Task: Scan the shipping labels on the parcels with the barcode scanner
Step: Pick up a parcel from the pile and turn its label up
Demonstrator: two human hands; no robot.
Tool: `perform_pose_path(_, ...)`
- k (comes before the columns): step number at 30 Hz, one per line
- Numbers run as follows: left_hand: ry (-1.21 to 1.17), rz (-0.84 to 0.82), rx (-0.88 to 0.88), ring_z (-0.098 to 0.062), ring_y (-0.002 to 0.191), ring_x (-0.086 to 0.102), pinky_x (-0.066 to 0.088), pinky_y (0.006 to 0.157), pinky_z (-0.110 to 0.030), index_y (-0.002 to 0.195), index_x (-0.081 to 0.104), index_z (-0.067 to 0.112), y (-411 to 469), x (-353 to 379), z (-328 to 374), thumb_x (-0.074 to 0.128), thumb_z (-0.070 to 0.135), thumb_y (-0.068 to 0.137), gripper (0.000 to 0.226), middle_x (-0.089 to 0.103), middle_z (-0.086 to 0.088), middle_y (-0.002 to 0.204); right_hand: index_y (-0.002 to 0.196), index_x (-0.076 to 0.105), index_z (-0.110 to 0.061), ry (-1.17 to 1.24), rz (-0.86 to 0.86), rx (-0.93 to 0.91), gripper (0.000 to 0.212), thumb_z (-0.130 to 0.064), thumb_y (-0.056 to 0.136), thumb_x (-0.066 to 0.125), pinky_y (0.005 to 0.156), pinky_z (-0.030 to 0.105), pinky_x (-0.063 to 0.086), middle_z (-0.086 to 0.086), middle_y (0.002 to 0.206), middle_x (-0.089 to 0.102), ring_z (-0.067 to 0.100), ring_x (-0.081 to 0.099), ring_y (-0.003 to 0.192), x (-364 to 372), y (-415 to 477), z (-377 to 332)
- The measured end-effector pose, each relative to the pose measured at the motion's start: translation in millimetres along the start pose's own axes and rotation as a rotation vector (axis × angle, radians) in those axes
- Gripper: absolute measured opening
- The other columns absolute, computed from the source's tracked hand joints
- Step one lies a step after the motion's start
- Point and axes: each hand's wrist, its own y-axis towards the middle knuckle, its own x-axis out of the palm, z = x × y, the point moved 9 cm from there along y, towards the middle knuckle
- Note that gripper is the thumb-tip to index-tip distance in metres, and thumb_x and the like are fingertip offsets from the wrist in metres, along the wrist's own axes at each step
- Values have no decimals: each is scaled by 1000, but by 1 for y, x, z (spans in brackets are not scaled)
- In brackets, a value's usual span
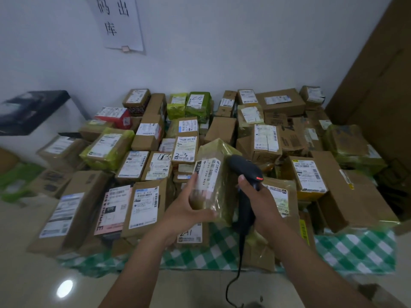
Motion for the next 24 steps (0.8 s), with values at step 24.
perform_pose_path(24, 653, 760, 375, -24, 129, 37, 40, 99, -37, 142, 37, 12, -23, -114, 5, 86, 9, 63, 94, 40, -9, 141, 82, 67, -4, -652, -330, -142, 38, -41, 87, 68, 46, 24, 48, 15, 67, 70, 22, 61, 48, 17, -27, -25)
